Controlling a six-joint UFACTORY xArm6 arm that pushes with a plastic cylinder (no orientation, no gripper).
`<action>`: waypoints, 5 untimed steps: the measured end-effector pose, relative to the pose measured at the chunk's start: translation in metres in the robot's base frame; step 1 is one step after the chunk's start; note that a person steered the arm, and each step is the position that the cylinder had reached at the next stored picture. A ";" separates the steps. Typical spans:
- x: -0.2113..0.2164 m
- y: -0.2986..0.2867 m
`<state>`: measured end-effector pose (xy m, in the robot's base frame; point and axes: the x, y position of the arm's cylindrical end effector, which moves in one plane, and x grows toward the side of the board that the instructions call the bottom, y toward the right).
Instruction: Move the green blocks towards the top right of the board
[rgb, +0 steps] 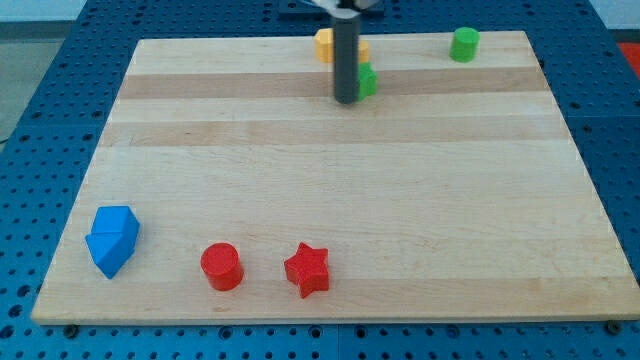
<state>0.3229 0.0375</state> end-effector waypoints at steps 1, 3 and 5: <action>0.000 0.008; -0.021 -0.030; -0.015 0.075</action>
<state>0.3079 0.1125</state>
